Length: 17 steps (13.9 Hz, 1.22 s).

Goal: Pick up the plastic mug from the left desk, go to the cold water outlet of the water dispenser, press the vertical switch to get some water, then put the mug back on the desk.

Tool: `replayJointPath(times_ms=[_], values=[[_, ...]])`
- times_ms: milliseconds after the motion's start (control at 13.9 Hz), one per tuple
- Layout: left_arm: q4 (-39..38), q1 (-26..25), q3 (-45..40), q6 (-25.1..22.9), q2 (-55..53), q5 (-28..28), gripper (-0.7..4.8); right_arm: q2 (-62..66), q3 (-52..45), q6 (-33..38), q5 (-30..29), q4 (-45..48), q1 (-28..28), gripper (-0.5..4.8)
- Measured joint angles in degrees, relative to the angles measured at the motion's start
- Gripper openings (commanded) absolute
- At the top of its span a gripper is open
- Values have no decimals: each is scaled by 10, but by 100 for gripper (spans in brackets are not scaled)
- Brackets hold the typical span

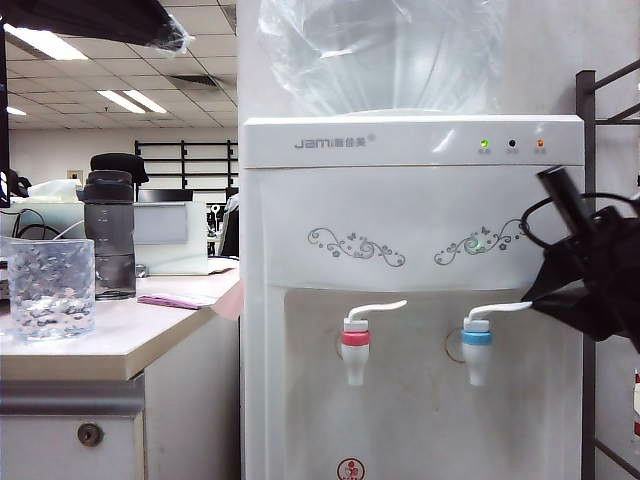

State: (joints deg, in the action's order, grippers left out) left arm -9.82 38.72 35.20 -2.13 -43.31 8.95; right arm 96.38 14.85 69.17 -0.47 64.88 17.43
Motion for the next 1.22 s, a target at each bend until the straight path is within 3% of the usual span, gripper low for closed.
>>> replayJointPath(times_ms=[287,359,718,934,1077,1221], values=[[-1,0,0,0,0,0,-6,0,17,-5,-28,-36,-1,-7],[-1,0,0,0,0,0,-6,0,19,-14,-84,-45,-3,-7],[-1,0,0,0,0,0,-6,-2,19,-37,-135,-52,-2,-7],[-1,0,0,0,0,0,-5,-72,0,-76,-111,-103,0,-7],[-2,0,0,0,0,0,-6,-153,-5,-110,-102,-193,0,-7],[-1,0,0,0,0,0,-6,-285,-5,-151,-136,-278,0,-7]])
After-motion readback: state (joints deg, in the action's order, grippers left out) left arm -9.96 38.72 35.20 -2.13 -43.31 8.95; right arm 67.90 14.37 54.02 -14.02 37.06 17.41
